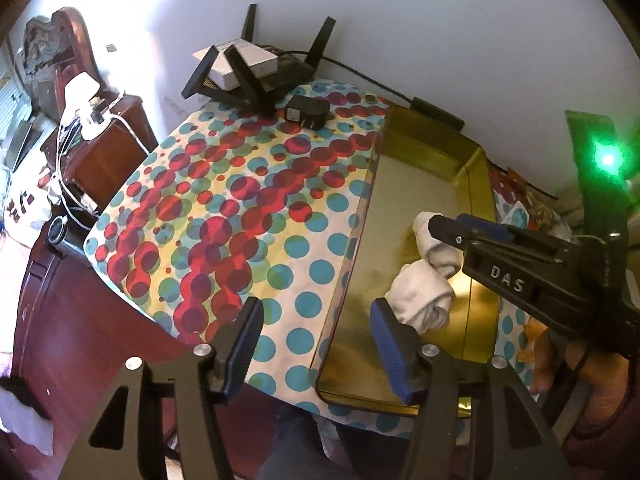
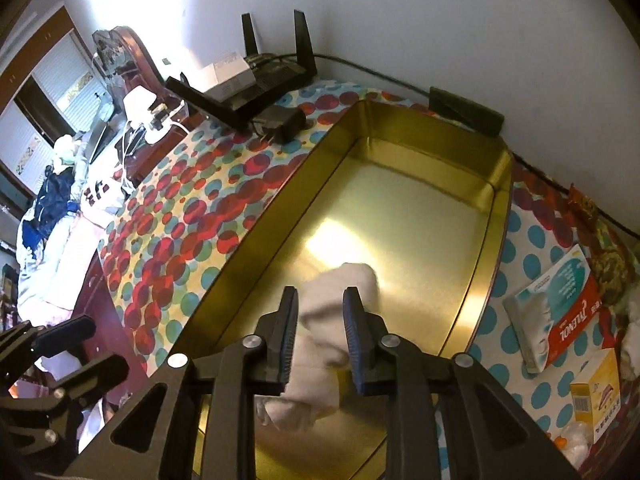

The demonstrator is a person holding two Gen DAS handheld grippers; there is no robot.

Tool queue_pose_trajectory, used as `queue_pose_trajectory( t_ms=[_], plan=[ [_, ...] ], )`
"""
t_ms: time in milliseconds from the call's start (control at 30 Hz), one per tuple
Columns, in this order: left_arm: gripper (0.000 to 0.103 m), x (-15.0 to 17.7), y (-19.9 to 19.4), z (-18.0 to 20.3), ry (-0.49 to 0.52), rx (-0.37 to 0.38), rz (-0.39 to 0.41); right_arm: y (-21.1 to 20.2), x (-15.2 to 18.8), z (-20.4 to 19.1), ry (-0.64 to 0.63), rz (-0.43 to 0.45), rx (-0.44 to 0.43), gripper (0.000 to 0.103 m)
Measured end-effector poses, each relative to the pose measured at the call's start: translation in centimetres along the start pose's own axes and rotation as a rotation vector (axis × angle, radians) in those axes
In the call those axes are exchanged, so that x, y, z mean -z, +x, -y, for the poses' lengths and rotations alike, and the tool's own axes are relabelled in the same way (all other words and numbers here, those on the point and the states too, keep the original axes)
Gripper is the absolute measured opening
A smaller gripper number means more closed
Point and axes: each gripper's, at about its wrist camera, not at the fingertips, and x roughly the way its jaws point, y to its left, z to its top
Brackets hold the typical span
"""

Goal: Organize objects
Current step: 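Release the sock in the tray with the left gripper while the right gripper carries its sock into the tray, then grasp the clear plastic bag with the right gripper while the left gripper moves to the orange toy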

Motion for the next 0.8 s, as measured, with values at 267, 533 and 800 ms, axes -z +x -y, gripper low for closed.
queue_pose_trajectory(
  t_ms=[267, 533, 800],
  plan=[
    [0.059, -0.9, 0.4, 3.3, 0.099, 0.046, 0.02, -6.0, 1.4, 2.7, 0.095, 0.132, 0.046, 0.045],
    [0.059, -2.6, 1.4, 9.8, 0.21, 0.127, 0.027, -13.1, 7.2, 11.5, 0.374, 0.21, 0.232, 0.052],
    [0.059, -2.9, 1.7, 16.3, 0.381, 0.149, 0.059, -13.1, 13.0, 17.5, 0.589, 0.136, 0.293, 0.052]
  ],
)
